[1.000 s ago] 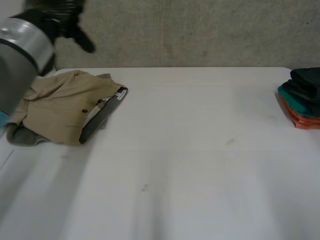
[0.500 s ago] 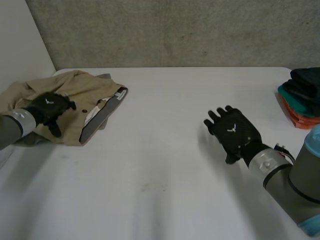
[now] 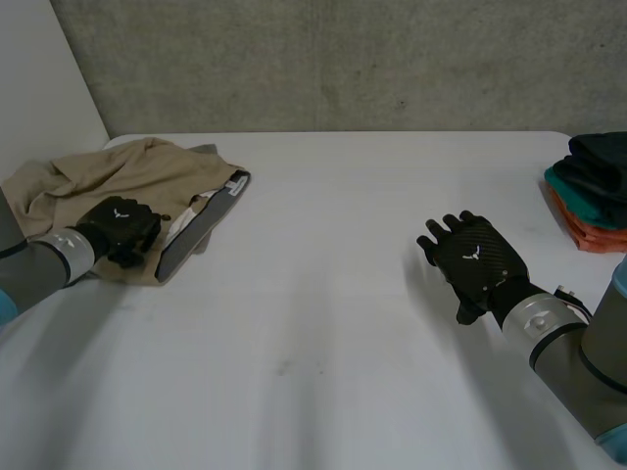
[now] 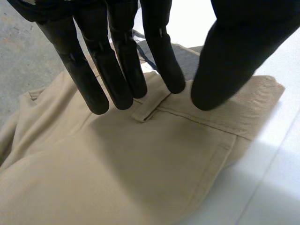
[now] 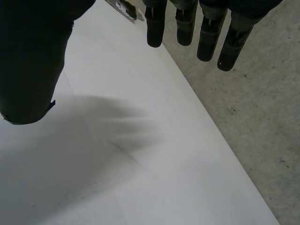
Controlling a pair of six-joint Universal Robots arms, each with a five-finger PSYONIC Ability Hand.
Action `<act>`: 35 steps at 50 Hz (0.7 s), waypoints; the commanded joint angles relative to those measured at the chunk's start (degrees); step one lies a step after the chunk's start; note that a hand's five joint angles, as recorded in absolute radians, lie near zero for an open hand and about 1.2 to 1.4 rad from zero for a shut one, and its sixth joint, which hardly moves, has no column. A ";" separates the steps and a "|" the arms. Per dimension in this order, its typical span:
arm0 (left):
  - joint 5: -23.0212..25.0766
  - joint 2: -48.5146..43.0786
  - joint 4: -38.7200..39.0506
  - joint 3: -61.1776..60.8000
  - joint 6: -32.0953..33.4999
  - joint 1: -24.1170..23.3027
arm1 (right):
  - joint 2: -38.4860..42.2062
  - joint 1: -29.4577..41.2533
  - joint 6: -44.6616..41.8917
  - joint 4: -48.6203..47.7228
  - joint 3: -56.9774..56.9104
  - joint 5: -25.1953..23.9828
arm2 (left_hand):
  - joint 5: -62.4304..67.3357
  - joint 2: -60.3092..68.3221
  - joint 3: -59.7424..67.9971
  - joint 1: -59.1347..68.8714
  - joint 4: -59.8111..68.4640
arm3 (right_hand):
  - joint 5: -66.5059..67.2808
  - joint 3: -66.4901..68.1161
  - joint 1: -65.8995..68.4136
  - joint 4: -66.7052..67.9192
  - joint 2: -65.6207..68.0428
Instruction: Fold the laundry.
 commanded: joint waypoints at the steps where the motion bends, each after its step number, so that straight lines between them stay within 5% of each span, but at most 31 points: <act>1: -0.04 -0.72 1.95 0.01 0.22 -0.80 | 0.00 0.02 0.00 0.10 0.00 0.15 | 22.26 21.99 22.13 20.84 21.94 | -3.58 -2.51 -2.28 -3.77 -2.69; 6: -0.39 -0.72 2.39 0.10 0.13 -0.71 | 0.00 0.02 0.09 0.45 0.00 0.24 | 22.26 21.99 22.13 20.84 21.94 | -3.58 -2.51 -2.28 -3.77 -2.69; 11: -1.45 0.33 2.04 -1.39 -0.22 -0.89 | -0.08 -0.07 0.09 0.54 0.18 0.15 | -17.87 -18.14 -18.00 -19.29 -18.19 | -3.58 -2.51 -2.28 -3.77 -2.69; 35: -4.79 0.51 6.07 -3.59 0.31 0.26 | 0.00 -0.07 0.00 0.28 0.18 -0.03 | -34.74 -35.01 -34.87 -36.16 -35.06 | -3.58 -2.51 -2.28 -3.77 -2.69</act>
